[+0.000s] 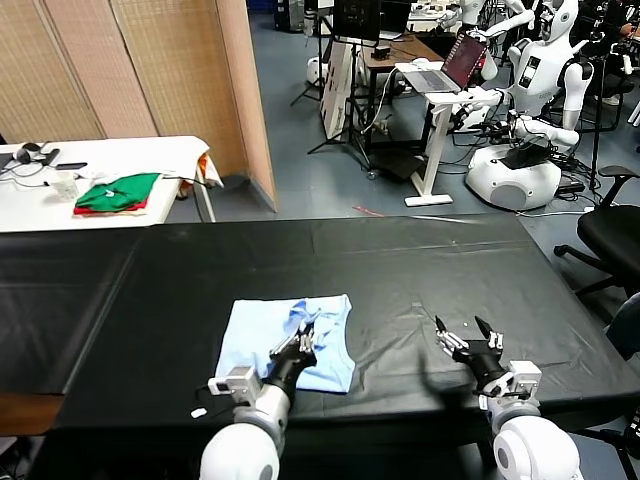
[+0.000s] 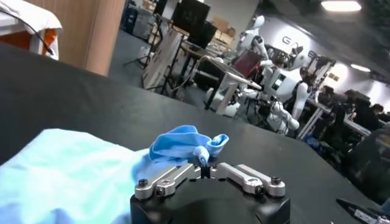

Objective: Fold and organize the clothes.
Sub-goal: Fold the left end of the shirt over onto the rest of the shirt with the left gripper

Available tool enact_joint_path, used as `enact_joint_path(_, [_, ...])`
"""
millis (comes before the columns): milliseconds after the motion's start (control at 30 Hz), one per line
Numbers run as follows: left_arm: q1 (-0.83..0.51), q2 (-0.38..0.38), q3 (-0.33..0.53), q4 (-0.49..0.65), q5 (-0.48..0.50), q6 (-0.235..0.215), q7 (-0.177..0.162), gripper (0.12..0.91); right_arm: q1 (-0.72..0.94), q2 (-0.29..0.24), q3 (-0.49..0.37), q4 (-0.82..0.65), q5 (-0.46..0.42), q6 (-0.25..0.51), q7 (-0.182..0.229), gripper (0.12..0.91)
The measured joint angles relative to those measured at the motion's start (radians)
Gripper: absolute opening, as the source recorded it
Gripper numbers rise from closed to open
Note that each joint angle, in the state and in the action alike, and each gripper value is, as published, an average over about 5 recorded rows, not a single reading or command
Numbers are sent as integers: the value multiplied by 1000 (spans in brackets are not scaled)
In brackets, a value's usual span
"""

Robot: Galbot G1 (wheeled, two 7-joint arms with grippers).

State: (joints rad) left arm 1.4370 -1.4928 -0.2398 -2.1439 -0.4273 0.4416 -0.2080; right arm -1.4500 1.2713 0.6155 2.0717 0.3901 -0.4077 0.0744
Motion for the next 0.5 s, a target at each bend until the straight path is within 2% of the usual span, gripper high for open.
enact_joint_path(200, [-13, -39, 28, 30, 30, -8, 1, 175, -7, -3, 5, 1, 0, 3, -1, 907])
enact_joint_path(433, [-24, -60, 36, 74, 79, -44, 9, 175, -8, -4, -7, 2, -5, 3, -8, 907])
enact_joint_path(500, [-26, -68, 37, 87, 85, -54, 12, 201, -6, -6, -13, 2, -10, 3, -10, 907])
